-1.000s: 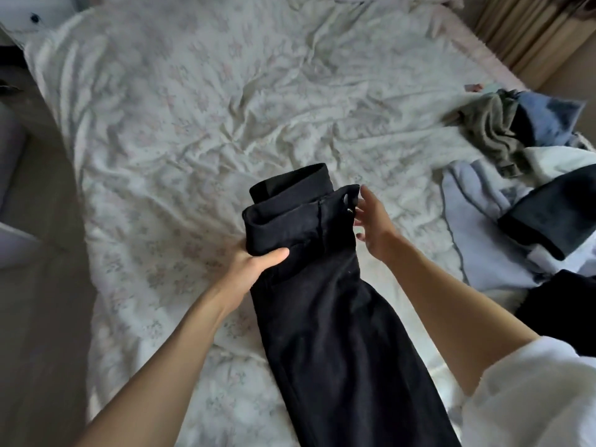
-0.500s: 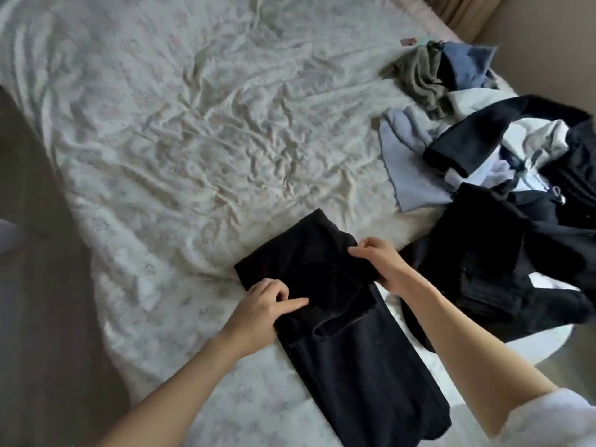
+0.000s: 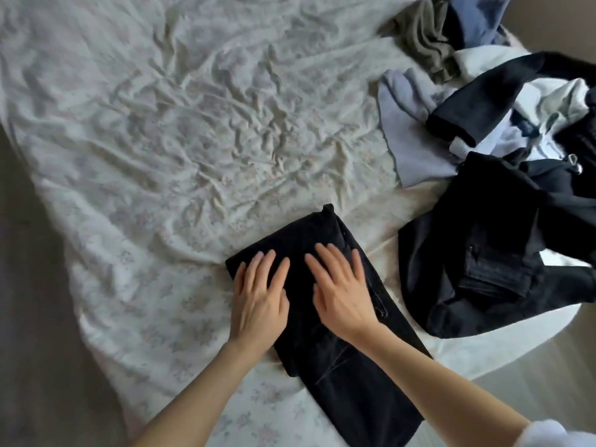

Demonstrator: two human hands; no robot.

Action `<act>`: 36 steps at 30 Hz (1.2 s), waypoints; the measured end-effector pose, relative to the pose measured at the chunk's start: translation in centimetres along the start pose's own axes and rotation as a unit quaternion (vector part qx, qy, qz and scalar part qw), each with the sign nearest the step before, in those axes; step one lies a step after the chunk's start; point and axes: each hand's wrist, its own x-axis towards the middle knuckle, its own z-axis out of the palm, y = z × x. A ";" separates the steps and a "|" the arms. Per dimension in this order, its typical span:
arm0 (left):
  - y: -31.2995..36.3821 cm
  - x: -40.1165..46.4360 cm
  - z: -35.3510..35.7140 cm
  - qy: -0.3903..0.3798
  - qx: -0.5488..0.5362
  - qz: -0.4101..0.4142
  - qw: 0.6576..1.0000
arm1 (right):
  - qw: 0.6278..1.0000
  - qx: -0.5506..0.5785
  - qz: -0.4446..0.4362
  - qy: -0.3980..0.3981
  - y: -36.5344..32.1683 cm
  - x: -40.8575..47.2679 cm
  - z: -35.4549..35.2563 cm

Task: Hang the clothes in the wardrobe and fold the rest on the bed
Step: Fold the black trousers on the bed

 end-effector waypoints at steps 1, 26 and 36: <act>-0.3 0.6 0.6 -0.017 0.024 -0.030 0.999 | 0.999 -0.024 -0.029 -0.038 -0.3 0.4 0.8; -6.7 9.3 2.4 -0.269 0.009 -0.163 0.949 | 0.931 -0.137 -0.074 -0.329 4.9 15.3 1.6; -5.3 10.1 -2.2 -0.374 -0.220 -0.209 0.876 | 0.891 -0.150 -0.070 -0.423 4.0 16.6 -3.7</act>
